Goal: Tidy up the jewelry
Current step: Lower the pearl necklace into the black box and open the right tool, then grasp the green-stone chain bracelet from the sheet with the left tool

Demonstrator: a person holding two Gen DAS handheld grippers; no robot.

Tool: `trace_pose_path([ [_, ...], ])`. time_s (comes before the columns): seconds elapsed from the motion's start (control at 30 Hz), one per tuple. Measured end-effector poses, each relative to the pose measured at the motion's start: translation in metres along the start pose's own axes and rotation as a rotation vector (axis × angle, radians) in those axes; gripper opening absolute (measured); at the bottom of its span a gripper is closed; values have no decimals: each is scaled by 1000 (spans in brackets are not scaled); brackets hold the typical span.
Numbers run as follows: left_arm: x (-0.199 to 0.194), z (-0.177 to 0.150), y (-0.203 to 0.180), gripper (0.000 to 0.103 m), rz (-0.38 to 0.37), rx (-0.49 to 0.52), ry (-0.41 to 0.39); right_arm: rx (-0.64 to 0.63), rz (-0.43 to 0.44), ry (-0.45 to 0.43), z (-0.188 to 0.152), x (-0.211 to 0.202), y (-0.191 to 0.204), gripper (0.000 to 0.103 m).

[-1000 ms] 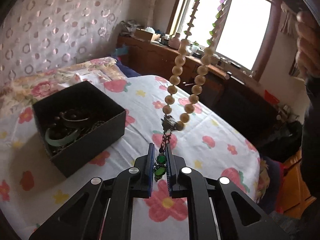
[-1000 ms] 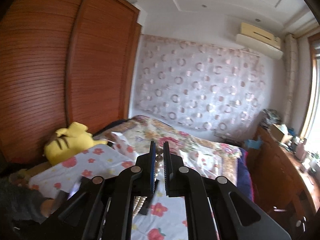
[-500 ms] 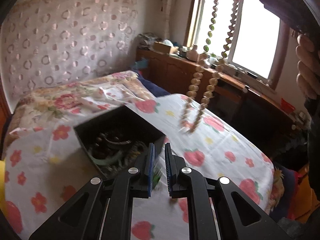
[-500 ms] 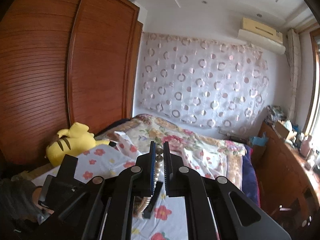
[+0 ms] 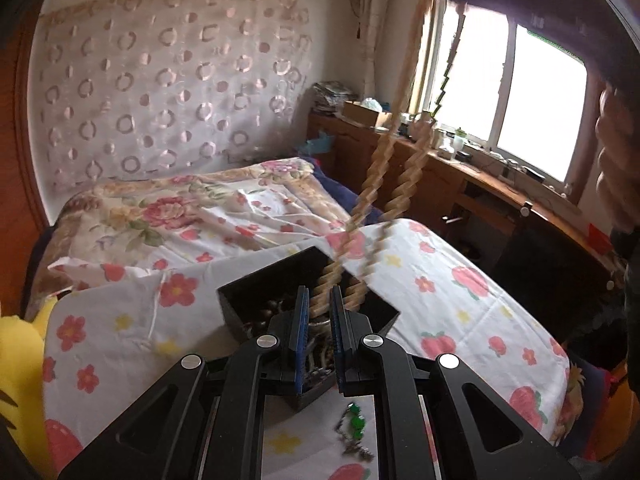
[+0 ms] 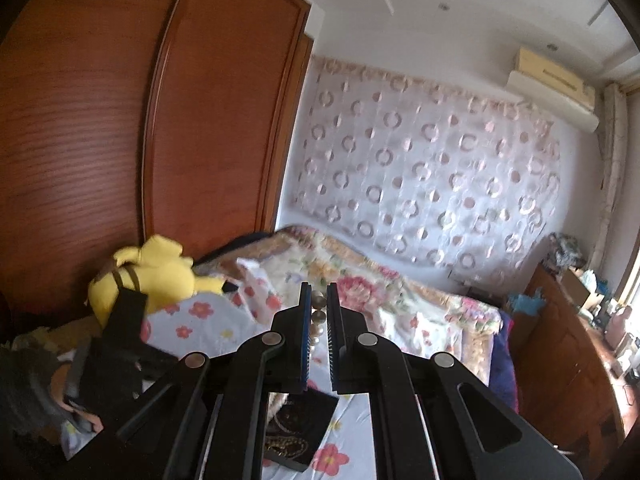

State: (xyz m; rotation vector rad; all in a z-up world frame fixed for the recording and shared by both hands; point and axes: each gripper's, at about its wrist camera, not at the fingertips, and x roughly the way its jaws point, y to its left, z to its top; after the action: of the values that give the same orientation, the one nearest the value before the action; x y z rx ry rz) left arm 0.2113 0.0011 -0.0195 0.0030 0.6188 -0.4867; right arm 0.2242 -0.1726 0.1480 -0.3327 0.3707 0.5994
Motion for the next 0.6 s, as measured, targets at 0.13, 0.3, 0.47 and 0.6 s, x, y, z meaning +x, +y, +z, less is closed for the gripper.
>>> trace_pose_path([
  [0.13, 1, -10, 12, 9, 21, -24, 19, 20, 46, 112, -29, 40, 6, 9],
  [0.3, 5, -21, 16, 9, 34, -36, 43, 58, 95, 261, -73, 87, 16, 14],
  [0.47, 4, -33, 12, 9, 35, -33, 69, 99, 112, 303, -101, 94, 23, 47],
  [0.6, 2, -46, 4, 13, 43, -28, 92, 131, 129, 315, -123, 81, 25, 47],
])
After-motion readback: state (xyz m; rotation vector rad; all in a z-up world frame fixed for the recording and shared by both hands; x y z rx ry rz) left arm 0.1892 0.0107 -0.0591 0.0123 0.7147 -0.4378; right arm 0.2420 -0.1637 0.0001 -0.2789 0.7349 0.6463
